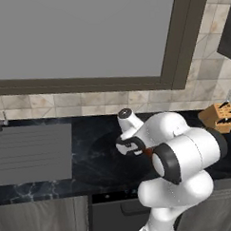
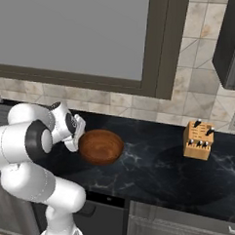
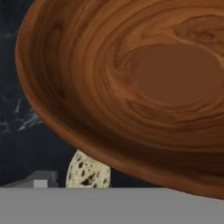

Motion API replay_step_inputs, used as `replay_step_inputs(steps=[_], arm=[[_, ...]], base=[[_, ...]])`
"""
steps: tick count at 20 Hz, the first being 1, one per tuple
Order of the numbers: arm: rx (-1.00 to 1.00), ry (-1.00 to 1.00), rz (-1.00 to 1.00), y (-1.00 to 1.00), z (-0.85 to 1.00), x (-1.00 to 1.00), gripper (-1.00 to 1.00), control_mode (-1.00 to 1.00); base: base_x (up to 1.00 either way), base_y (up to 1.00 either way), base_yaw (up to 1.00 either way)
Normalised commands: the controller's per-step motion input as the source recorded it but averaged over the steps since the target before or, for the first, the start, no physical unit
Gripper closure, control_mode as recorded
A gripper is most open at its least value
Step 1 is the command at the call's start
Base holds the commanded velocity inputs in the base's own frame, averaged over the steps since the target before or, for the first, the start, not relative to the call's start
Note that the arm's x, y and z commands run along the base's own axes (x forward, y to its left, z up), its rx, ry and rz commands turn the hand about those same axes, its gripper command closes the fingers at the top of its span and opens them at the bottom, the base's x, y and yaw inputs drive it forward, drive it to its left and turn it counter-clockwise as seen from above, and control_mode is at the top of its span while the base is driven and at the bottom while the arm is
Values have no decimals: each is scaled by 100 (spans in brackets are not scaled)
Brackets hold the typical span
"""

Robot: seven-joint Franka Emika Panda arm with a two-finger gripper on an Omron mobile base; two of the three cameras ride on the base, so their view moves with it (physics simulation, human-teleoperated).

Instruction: Gather the eggs and milk located in the vicinity of the sink area and place them right next to the bowl.

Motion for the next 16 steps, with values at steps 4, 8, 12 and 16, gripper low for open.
replay_step_inputs(steps=[4, 8, 12, 16], arm=[[-1, 11, 21, 20, 0, -35, -100, -100], [-1, 4, 19, 39, 0, -1, -100, -100], [-1, 5, 23, 42, 0, -10, -100, -100], [-1, 2, 19, 28, 4, -36, -100, -100]], base=[[0, 0, 0], [0, 0, 0], [0, 0, 0], [0, 0, 0]])
